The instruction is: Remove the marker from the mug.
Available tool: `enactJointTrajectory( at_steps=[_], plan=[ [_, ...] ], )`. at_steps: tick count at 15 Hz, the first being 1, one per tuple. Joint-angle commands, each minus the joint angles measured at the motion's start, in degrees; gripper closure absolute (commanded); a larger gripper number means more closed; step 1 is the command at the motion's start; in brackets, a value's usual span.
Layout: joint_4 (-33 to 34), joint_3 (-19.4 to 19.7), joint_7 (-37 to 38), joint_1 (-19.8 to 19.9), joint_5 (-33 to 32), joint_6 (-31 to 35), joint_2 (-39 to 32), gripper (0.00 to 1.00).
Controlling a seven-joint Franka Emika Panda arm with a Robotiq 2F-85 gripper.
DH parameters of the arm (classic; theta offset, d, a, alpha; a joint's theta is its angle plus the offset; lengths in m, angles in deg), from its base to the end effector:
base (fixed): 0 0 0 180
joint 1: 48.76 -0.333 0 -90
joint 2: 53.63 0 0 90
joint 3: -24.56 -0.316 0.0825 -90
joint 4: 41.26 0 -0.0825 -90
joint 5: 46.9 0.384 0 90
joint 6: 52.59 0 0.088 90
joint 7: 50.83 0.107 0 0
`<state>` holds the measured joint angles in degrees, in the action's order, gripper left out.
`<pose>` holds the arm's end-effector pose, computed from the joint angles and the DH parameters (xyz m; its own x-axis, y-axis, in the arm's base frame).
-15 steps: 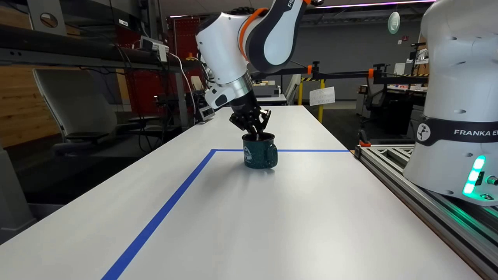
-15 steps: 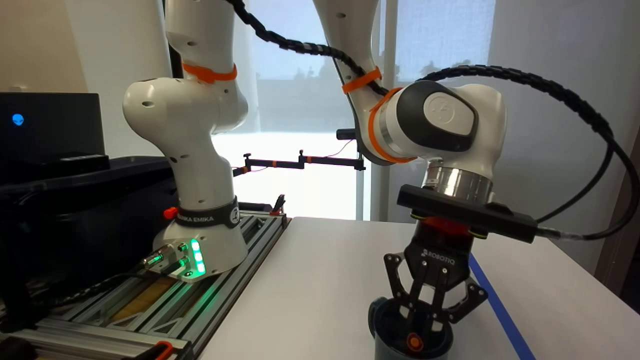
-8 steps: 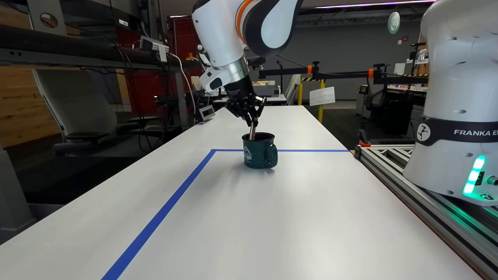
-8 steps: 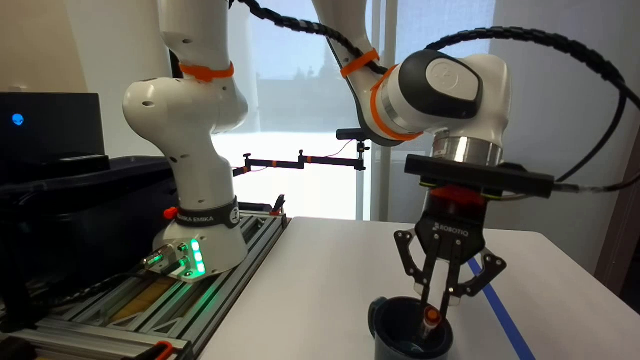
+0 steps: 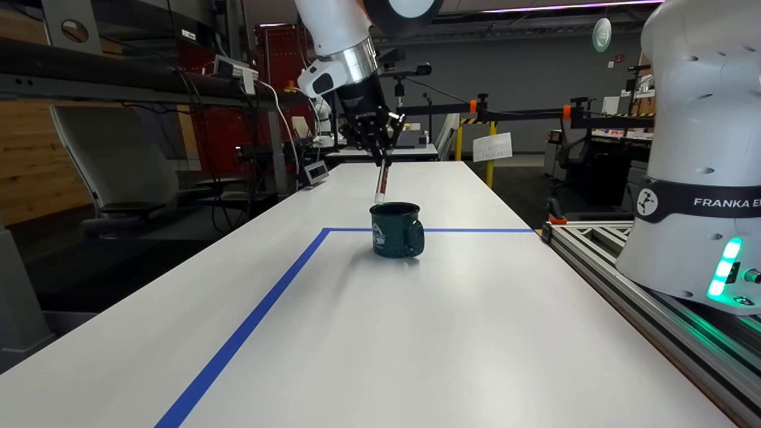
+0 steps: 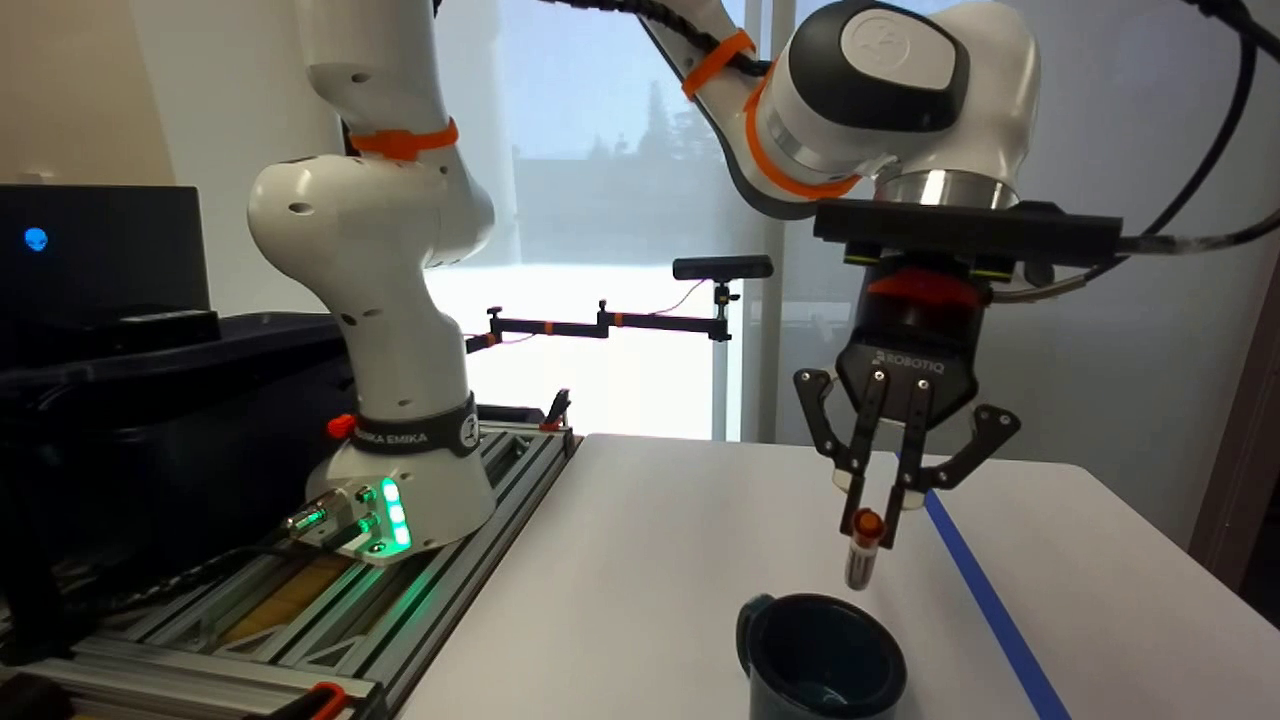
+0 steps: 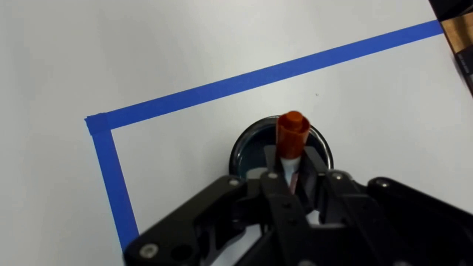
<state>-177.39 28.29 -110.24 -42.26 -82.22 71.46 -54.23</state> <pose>0.4651 -0.1071 0.3064 0.2483 0.8360 -0.4894 0.9495 -0.3101 -0.0480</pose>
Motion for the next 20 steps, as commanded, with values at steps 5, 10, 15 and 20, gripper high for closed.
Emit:
enactJointTrajectory(
  at_steps=[5, 10, 15, 20],
  plan=[
    [7.98, 0.02, -7.72, -1.45, 15.13, -1.63, -3.22, 0.95],
    [10.92, -0.50, -9.69, -0.78, 18.59, 7.70, -9.89, 0.95],
    [11.34, -1.77, -13.49, 0.53, 20.54, 18.62, -16.07, 0.95],
    [13.58, -3.43, -19.27, 2.47, 23.07, 19.74, -21.09, 0.95]
  ],
)
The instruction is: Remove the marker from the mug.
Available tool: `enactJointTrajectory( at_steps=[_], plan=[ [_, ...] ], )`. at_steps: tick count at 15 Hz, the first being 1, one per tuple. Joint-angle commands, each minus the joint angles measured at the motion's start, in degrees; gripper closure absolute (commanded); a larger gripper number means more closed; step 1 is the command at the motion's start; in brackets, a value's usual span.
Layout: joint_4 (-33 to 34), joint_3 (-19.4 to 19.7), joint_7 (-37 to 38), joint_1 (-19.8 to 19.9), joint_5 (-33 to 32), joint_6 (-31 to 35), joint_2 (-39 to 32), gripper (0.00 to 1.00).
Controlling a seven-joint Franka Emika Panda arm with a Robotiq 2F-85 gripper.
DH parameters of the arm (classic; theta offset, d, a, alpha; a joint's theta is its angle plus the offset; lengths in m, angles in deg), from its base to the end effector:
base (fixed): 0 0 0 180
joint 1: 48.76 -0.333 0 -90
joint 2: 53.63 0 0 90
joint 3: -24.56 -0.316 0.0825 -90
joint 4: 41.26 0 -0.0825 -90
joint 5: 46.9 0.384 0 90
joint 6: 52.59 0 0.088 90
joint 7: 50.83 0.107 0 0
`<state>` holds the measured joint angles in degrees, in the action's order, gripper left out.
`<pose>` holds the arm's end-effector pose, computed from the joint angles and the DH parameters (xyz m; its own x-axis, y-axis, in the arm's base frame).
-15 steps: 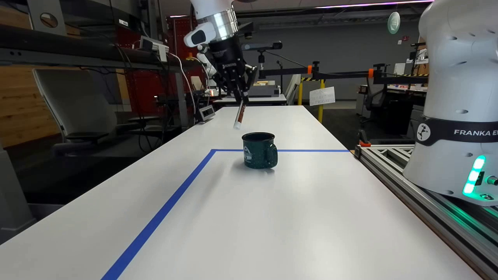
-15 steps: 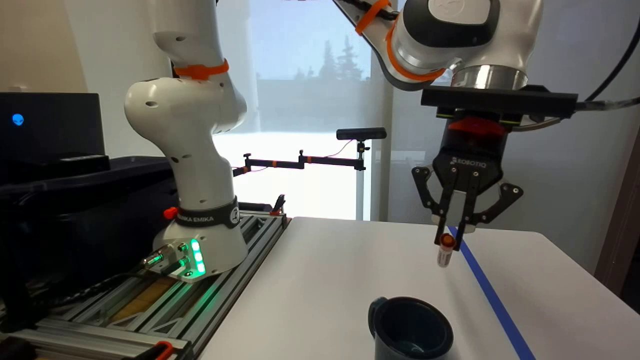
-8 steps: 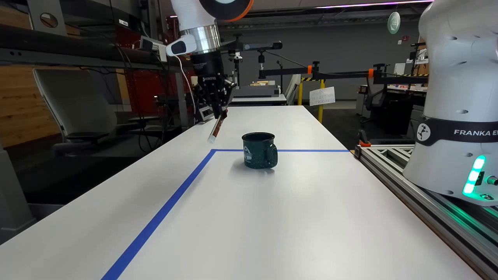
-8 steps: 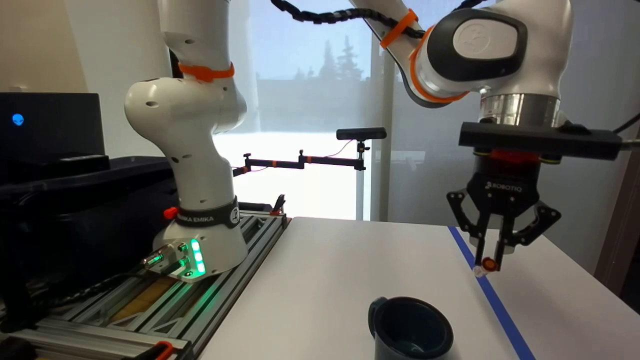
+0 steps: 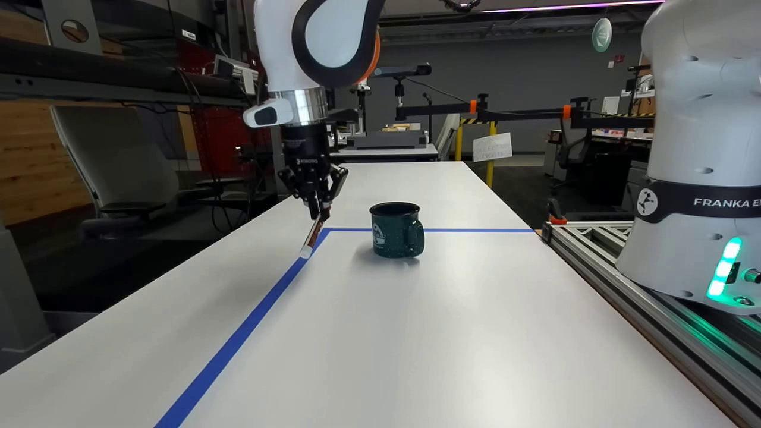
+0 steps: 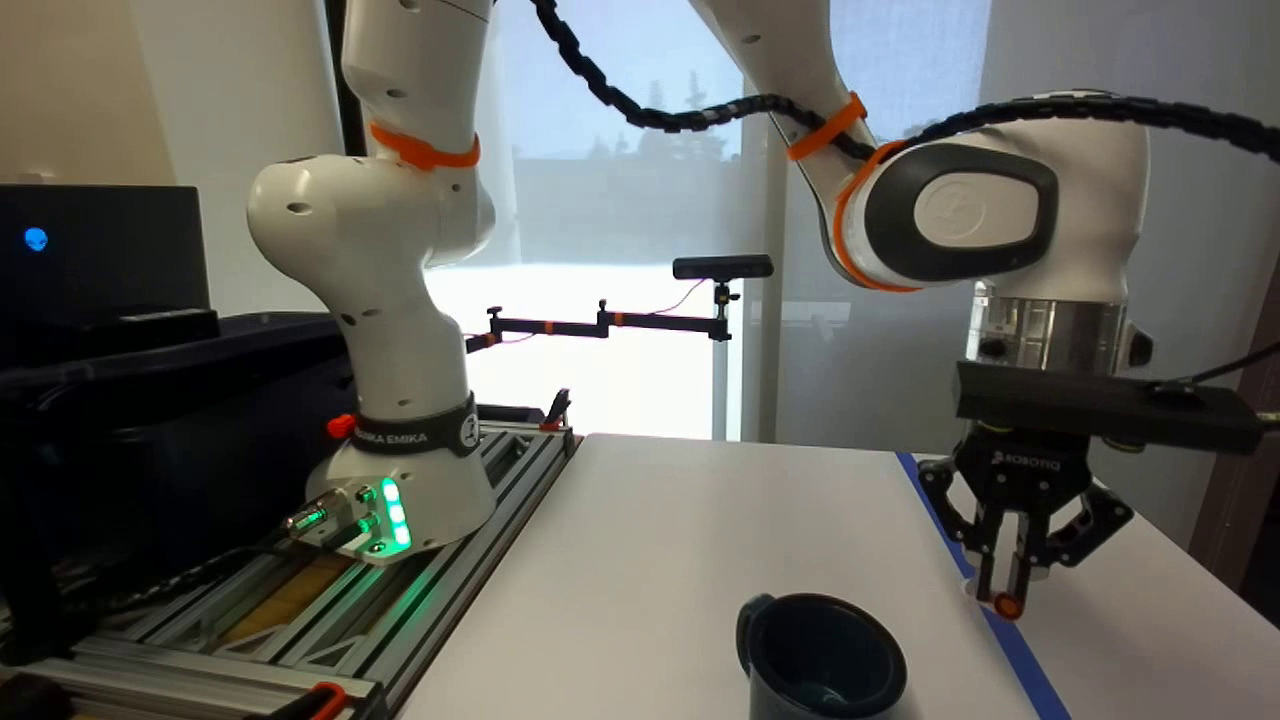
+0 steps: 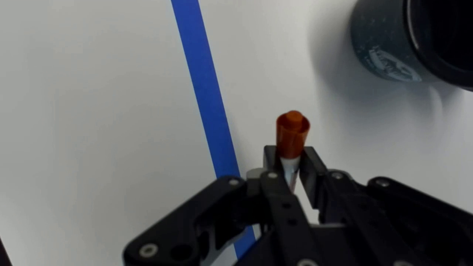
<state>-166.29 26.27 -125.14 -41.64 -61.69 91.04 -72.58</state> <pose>0.5540 -0.0842 0.2354 0.2147 0.9635 -0.1600 0.9766 -0.2142 0.0204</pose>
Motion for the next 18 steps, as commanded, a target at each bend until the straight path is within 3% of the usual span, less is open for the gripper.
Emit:
enactJointTrajectory(
  at_steps=[1, 11, 18],
  plan=[
    [3.06, -1.68, -5.62, 2.39, 3.07, -0.25, -3.56, 0.95],
    [7.07, -1.17, -11.99, 5.08, 2.63, -1.04, -9.58, 0.95],
    [7.56, 1.60, -10.51, 3.12, -2.03, -0.35, -11.34, 0.95]
  ],
)
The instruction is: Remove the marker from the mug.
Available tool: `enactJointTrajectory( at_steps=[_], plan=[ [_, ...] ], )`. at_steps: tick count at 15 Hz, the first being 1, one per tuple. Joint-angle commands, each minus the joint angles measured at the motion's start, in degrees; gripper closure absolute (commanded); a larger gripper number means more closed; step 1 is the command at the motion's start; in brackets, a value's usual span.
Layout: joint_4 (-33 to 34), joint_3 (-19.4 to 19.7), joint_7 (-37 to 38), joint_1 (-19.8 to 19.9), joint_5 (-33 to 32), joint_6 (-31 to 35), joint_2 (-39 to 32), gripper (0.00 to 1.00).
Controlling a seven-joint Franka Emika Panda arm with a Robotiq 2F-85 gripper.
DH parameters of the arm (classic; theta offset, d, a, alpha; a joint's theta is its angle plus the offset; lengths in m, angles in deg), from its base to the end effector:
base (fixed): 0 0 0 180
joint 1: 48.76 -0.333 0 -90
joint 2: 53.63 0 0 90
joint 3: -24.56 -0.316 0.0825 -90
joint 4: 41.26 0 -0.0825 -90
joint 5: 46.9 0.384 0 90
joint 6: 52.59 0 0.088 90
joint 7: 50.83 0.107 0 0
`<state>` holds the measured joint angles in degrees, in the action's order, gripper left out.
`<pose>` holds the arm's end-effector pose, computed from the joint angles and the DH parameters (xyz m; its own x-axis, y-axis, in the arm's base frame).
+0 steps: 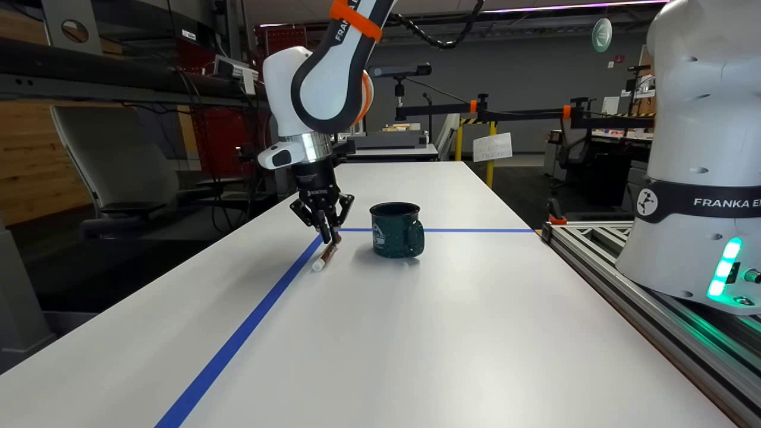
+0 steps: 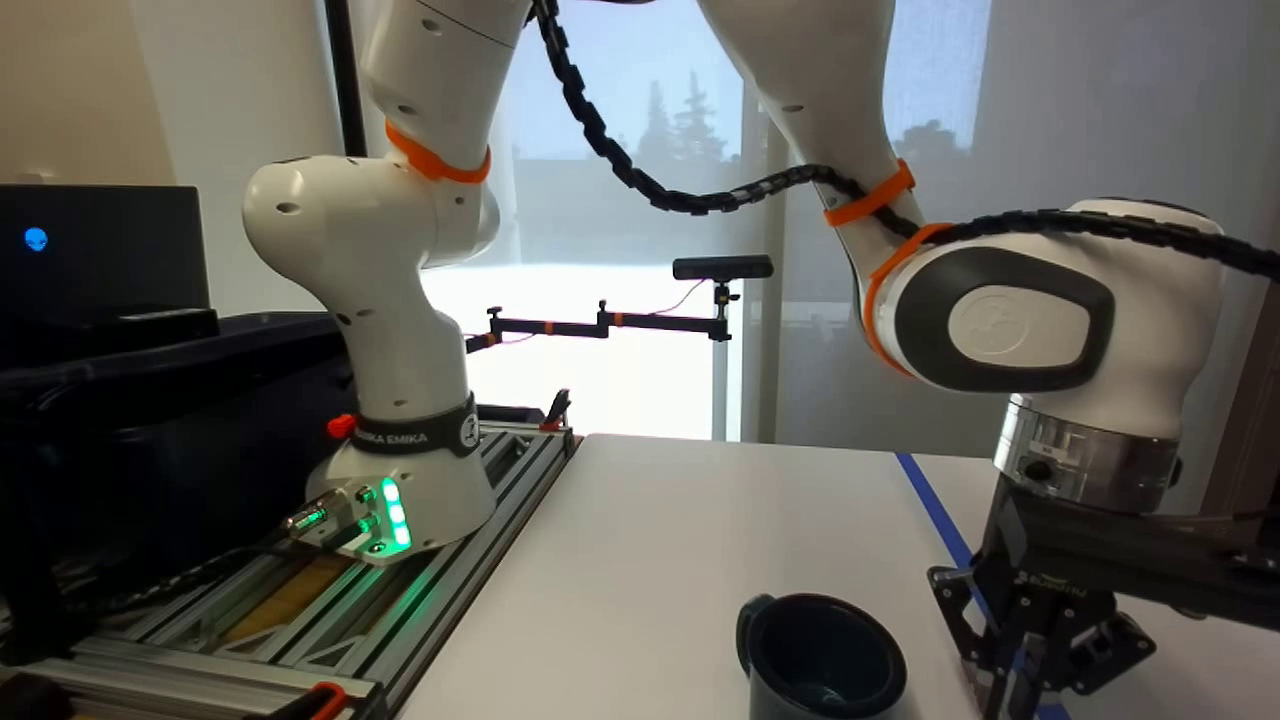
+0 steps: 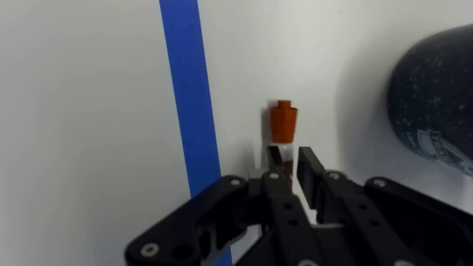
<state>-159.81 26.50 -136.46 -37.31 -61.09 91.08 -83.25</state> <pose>0.5643 -0.1326 0.1706 0.0928 0.9840 -0.1523 0.9909 -0.1063 -0.0831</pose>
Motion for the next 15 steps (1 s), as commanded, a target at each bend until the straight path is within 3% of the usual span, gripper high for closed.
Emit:
enactJointTrajectory(
  at_steps=[1, 3, 4, 6, 14, 15],
  plan=[
    [1.05, 1.71, 1.15, -1.52, -3.40, -0.39, -0.62, 0.95],
    [0.71, 2.65, 2.92, -2.51, -5.25, -0.44, -0.05, 0.92],
    [0.60, 2.71, 3.03, -2.60, -5.94, -0.68, 0.20, 0.57],
    [0.17, 3.04, 4.33, -3.12, -7.28, -0.59, 0.84, 0.60],
    [-1.40, 4.18, 12.70, -5.70, -10.64, -2.10, 5.81, 0.01],
    [-1.70, 4.48, 14.63, -6.09, -11.19, -2.11, 6.71, 0.00]
  ],
)
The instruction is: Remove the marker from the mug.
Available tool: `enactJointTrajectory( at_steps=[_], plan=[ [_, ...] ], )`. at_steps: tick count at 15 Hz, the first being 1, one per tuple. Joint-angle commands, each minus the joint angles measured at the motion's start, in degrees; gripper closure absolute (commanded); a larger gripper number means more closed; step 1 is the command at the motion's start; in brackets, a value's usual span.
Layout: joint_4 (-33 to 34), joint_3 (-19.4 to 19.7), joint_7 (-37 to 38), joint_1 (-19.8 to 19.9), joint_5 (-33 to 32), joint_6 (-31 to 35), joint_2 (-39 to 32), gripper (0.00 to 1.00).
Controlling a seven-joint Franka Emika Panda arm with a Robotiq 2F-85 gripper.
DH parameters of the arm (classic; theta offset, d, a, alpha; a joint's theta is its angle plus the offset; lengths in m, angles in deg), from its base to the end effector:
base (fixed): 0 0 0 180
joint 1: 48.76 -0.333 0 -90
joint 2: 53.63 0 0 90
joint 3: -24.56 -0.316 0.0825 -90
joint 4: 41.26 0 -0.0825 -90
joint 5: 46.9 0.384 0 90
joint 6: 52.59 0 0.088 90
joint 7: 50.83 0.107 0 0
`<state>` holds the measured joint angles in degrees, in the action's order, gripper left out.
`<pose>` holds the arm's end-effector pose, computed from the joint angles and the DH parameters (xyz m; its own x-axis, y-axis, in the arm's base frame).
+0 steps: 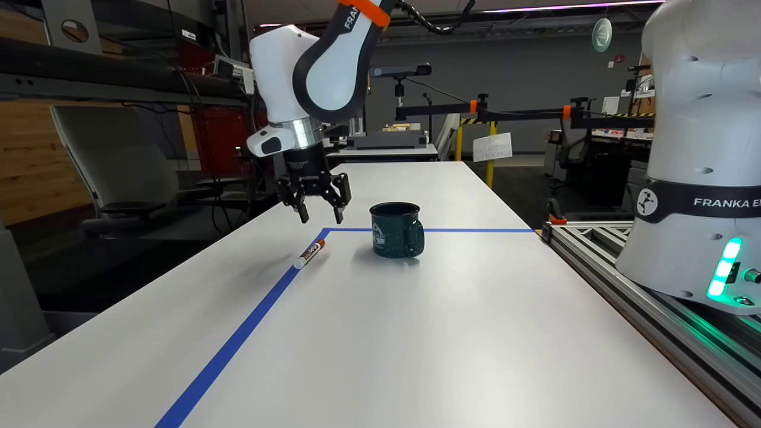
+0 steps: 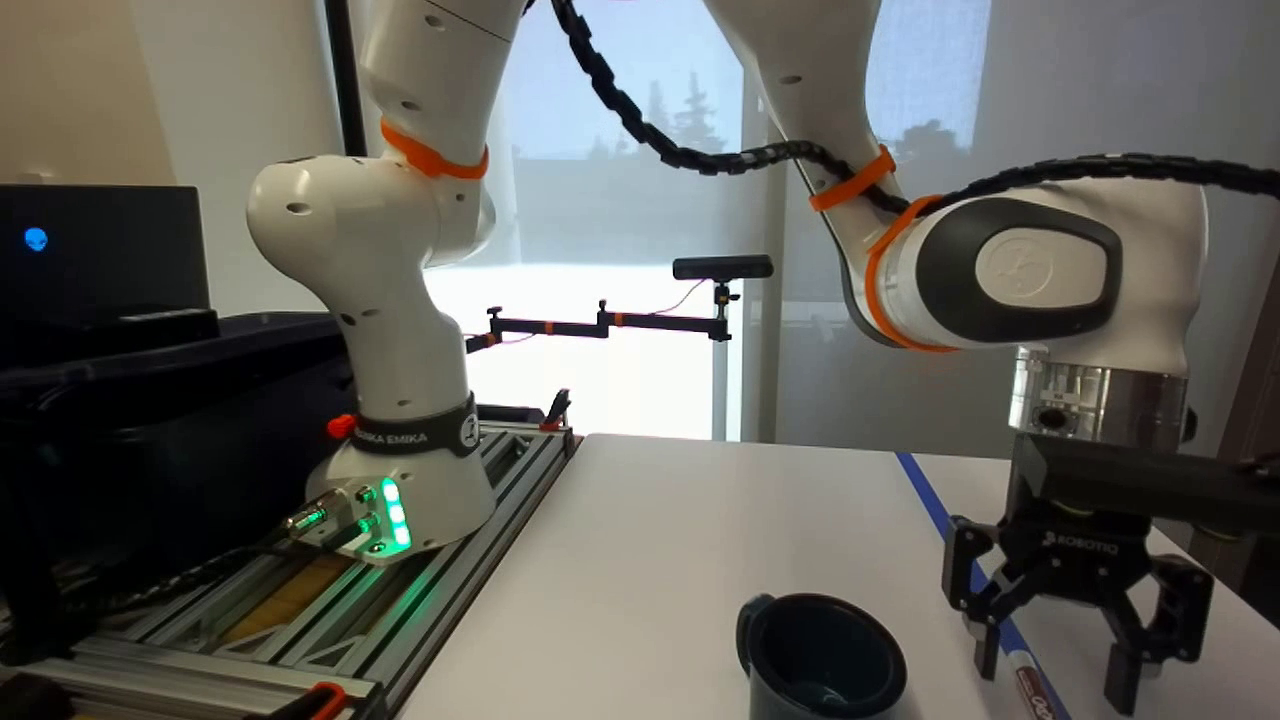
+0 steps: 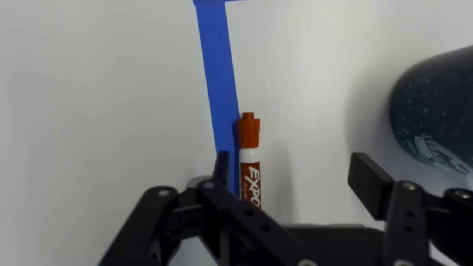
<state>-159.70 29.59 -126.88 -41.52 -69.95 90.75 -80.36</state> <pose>0.5744 -0.1219 0.2009 0.1135 0.9557 -0.2717 0.9924 -0.1219 -0.0143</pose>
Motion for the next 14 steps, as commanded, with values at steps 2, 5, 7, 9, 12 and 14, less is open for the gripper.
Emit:
enactJointTrajectory(
  at_steps=[2, 5, 7, 9, 12, 14],
  plan=[
    [-2.32, 2.06, 10.09, -2.78, -3.26, -2.91, 5.73, 0.00],
    [-3.07, 3.09, 20.51, -4.07, -4.63, -5.47, 8.04, 0.00],
    [-3.74, 2.99, 27.15, -4.19, -4.74, -7.48, 8.90, 0.01],
    [-5.37, 2.50, 33.31, -3.96, -3.83, -8.96, 10.28, 0.00],
    [-9.31, 1.59, 42.37, -3.35, -1.89, -8.56, 12.07, 0.00],
    [-12.18, 1.18, 48.67, -3.40, -1.01, -8.58, 13.55, 0.00]
  ],
)
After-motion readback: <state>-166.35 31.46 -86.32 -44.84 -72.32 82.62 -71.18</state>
